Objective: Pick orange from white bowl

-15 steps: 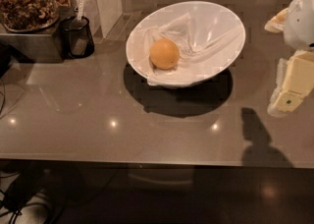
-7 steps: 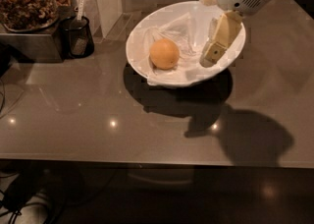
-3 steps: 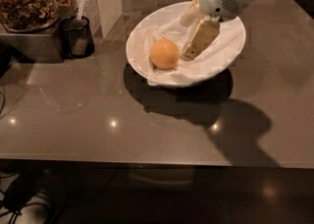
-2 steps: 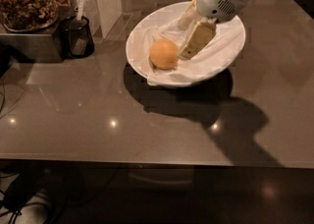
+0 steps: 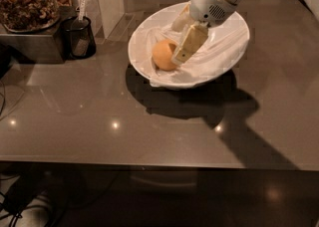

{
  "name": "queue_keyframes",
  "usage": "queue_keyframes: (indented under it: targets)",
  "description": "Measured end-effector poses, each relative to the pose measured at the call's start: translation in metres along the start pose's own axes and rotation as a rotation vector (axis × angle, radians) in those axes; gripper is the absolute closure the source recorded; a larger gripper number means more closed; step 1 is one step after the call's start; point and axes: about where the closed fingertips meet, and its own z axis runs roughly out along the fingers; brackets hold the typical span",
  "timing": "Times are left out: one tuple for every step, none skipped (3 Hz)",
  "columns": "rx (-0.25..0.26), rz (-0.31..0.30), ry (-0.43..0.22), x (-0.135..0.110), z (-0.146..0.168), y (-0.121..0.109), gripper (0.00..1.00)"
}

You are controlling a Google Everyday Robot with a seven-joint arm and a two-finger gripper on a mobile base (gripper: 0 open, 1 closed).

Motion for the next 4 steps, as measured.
queue_keyframes:
  targets:
    - [-0.011,0.003,-0.021,0.002,0.017,-0.009,0.34]
    - [-0.025,-0.011,-0.057,0.001,0.038,-0.016,0.32]
    - [-0.021,-0.050,-0.061,-0.006,0.049,-0.029,0.24]
    - [-0.026,-0.086,-0.063,-0.016,0.060,-0.041,0.20]
